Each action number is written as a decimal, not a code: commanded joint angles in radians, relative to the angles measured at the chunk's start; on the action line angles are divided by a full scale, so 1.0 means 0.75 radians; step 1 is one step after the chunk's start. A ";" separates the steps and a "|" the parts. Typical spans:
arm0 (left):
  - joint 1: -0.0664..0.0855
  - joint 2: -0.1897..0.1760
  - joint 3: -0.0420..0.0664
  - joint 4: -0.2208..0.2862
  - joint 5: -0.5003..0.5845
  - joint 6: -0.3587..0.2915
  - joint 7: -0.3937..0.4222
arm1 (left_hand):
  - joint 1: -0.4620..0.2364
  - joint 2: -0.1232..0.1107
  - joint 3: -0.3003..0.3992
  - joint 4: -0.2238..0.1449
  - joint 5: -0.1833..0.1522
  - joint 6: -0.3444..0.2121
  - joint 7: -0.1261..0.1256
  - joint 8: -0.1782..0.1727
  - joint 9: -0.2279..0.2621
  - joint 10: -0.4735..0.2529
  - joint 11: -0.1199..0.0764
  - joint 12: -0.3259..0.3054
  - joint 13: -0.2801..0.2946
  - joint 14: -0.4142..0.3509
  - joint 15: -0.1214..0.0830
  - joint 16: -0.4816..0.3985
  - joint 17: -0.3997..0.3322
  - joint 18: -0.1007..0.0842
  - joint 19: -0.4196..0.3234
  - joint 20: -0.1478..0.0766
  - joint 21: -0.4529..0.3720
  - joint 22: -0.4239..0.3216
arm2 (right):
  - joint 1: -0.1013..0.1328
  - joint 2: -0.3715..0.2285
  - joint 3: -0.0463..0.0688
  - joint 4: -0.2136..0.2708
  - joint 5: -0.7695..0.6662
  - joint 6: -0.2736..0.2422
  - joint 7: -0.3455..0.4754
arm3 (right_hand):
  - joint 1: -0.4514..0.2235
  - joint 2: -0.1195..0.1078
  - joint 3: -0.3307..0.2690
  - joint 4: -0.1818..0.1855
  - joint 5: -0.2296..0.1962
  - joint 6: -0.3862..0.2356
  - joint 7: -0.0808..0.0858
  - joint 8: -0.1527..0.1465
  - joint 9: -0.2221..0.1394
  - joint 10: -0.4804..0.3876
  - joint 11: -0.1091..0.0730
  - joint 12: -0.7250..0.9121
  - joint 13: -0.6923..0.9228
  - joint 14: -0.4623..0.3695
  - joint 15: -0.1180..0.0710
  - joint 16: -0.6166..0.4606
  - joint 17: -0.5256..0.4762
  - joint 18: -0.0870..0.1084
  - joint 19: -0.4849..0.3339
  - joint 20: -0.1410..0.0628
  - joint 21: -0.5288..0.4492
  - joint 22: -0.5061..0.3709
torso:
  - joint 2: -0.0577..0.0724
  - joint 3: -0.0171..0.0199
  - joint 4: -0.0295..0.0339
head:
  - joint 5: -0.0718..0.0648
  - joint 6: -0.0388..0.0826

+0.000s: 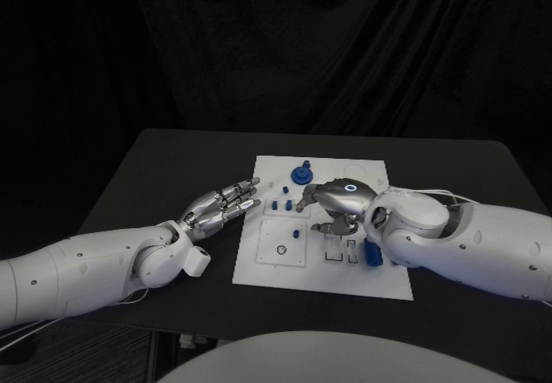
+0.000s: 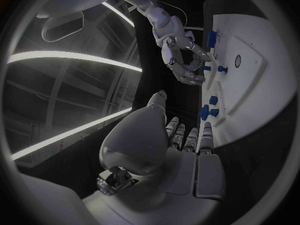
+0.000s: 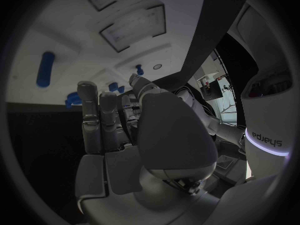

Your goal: Assemble the parts on the task board

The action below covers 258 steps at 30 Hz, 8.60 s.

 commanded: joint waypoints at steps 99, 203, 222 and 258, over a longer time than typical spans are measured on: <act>-0.039 0.013 0.001 -0.016 0.008 0.016 0.094 | -0.010 0.021 0.044 -0.041 0.019 -0.013 -0.037 -0.001 0.000 -0.006 0.011 -0.006 0.000 0.002 0.009 -0.005 -0.002 0.003 0.004 0.016 0.003 -0.019 | 0.091 -0.227 -0.007 0.117 0.044 -0.191 -0.001 | 0.018 0.077 0.111 -0.040 0.028 0.442 0.019 0.143 0.101 0.824 -0.137 -0.128 -0.299 0.298 -0.102 0.169 0.243 -0.069 0.279 -0.099 0.431 0.180 | 0.000 0.0002 -0.0003 | 0.003 0.000; -0.043 -0.016 0.002 0.027 0.008 -0.166 0.261 | -0.036 -0.016 -0.001 0.003 0.110 0.090 -0.026 0.006 0.007 0.007 -0.041 0.026 0.003 0.002 -0.163 -0.005 -0.002 -0.010 -0.080 -0.173 -0.046 -0.246 | 0.115 -0.196 -0.001 0.222 0.405 -0.305 0.111 | -0.064 0.010 -0.090 0.135 -0.202 -0.014 0.031 -0.091 -0.076 0.209 -0.027 0.062 -0.192 0.196 -0.005 0.162 0.151 -0.046 0.194 -0.009 0.301 0.149 | 0.000 0.0003 0.0015 | 0.009 0.000; -0.034 -0.177 0.002 0.194 0.008 -0.262 0.256 | -0.060 -0.014 -0.091 0.195 -0.046 -0.012 -0.150 -0.010 -0.007 -0.021 -0.128 -0.035 -0.007 0.002 -0.207 -0.005 -0.002 -0.063 -0.080 -0.267 -0.046 -0.246 | 0.157 -0.519 -0.008 0.324 0.657 0.069 -0.256 | -0.151 0.098 -0.068 0.130 -0.096 0.246 0.012 0.244 0.047 0.976 -0.161 0.885 0.654 0.221 -0.115 0.094 0.107 -0.037 0.196 -0.105 0.205 0.121 | 0.003 0.0002 -0.0069 | -0.067 0.000; -0.035 -0.126 0.002 0.115 0.008 -0.143 0.181 | 0.035 0.010 -0.057 0.173 0.049 -0.042 -0.091 -0.011 -0.008 -0.018 -0.058 -0.047 -0.007 0.002 -0.139 -0.005 -0.002 -0.068 -0.080 -0.205 -0.046 -0.246 | -0.049 -0.451 -0.008 0.304 0.128 0.147 -0.608 | -0.812 0.106 -0.160 0.142 -0.175 0.262 -0.098 0.682 0.372 1.625 -0.261 1.189 1.643 0.520 -0.207 0.551 0.982 -0.190 0.478 -0.197 1.085 0.340 | 0.007 0.0007 -0.0158 | -0.128 0.000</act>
